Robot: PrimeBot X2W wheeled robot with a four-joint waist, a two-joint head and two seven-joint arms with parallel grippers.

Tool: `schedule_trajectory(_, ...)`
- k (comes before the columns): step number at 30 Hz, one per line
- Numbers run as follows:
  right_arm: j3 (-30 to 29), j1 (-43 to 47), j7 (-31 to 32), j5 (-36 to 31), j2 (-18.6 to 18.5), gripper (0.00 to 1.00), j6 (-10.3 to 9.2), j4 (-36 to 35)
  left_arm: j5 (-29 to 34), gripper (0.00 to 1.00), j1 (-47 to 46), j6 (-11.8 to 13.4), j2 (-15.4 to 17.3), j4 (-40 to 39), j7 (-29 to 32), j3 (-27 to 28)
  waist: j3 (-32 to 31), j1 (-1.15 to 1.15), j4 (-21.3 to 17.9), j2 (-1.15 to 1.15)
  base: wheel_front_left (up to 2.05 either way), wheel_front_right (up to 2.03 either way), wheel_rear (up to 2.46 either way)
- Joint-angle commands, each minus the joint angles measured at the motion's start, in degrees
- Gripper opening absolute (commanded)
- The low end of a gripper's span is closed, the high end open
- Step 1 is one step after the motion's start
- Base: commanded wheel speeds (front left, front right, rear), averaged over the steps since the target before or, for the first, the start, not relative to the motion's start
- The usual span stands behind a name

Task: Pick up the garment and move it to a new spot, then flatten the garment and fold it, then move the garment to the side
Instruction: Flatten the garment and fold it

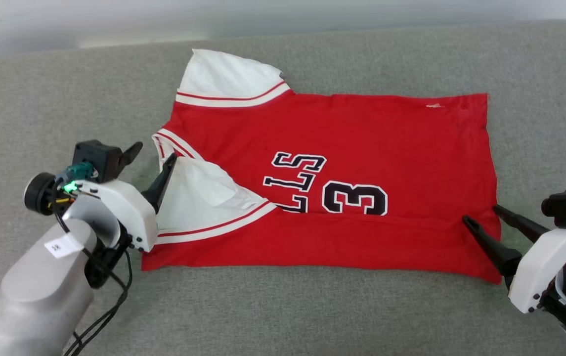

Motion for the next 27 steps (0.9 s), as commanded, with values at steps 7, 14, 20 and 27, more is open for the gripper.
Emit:
schedule_trajectory(7, -2.9, 2.9, 0.5, -1.6, -0.2, 1.0, -0.02, -3.5, 1.1, 1.0, -7.5, -1.4, 3.5, -5.6, 8.2, -1.1, -3.7, 0.0, 2.2, 0.0, 0.0, 0.0, 0.0)
schedule_trajectory(14, -4.4, 3.9, 1.9, -2.6, 0.3, 1.0, -0.02, -5.2, -2.8, 1.0, -12.1, -3.0, 6.2, -9.9, 24.4, -3.9, -4.7, 0.0, 2.4, 0.0, 0.0, 0.0, 0.0)
schedule_trajectory(20, -5.1, 4.7, 2.7, -3.1, 0.9, 1.0, -0.02, -6.5, -9.2, 1.0, -13.5, -3.8, 8.2, -12.6, 38.8, -6.9, -5.1, 0.0, 1.8, 0.0, 0.0, 0.0, 0.0)
schedule_trajectory(27, -5.1, 4.4, 3.7, -3.4, 1.3, 1.0, -0.02, -7.0, -14.9, 1.0, -10.8, -3.9, 8.9, -12.1, 49.5, -10.4, -4.5, 0.0, 0.4, 0.0, 0.0, 0.0, 0.0)
